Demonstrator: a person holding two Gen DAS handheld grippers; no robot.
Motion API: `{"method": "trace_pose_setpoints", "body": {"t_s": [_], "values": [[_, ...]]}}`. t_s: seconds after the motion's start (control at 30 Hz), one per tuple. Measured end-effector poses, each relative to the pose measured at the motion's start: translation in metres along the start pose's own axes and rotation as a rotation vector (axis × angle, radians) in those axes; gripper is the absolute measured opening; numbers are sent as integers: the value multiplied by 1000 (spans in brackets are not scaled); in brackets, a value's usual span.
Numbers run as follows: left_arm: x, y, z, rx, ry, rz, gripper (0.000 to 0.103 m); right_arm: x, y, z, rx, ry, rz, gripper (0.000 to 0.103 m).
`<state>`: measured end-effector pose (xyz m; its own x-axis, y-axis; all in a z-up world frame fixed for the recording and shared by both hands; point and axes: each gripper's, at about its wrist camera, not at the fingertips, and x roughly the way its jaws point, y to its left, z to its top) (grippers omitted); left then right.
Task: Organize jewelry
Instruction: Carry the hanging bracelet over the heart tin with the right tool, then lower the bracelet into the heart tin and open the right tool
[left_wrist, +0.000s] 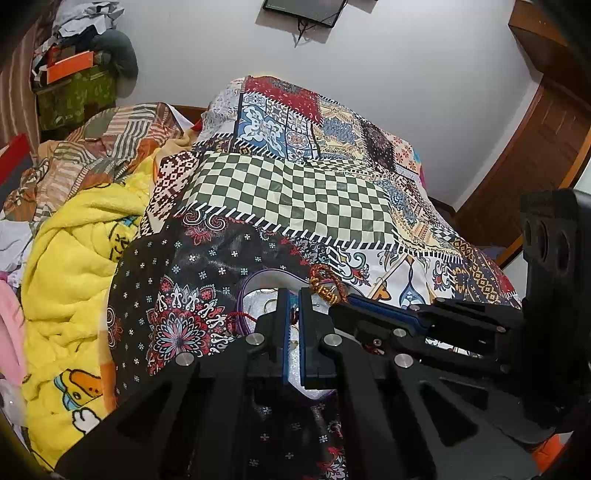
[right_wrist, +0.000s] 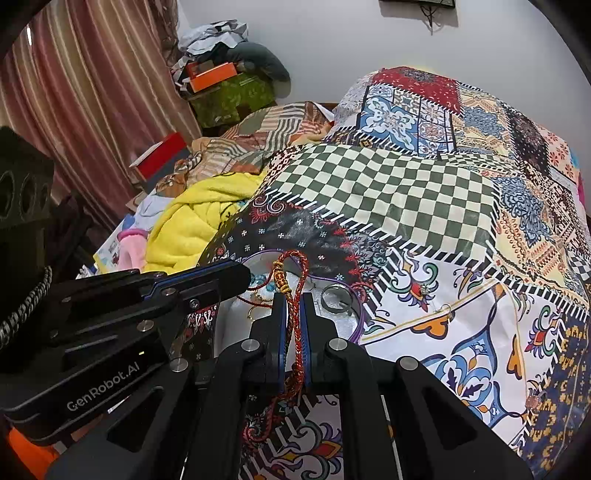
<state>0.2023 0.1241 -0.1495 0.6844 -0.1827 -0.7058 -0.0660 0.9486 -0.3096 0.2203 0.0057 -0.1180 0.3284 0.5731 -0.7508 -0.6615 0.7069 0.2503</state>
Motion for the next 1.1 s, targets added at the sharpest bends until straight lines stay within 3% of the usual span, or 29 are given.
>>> {"method": "trace_pose_setpoints", "body": {"t_s": [0.33, 0.53, 1.1], "values": [[2, 0, -1, 13, 17, 32, 2, 4, 3, -2, -18, 14, -9, 6], [-2, -1, 0, 17, 15, 45, 6, 7, 0, -2, -9, 44, -33, 23], [-33, -20, 6, 77, -63, 105, 31, -50, -23, -5, 53, -61, -79, 27]]}}
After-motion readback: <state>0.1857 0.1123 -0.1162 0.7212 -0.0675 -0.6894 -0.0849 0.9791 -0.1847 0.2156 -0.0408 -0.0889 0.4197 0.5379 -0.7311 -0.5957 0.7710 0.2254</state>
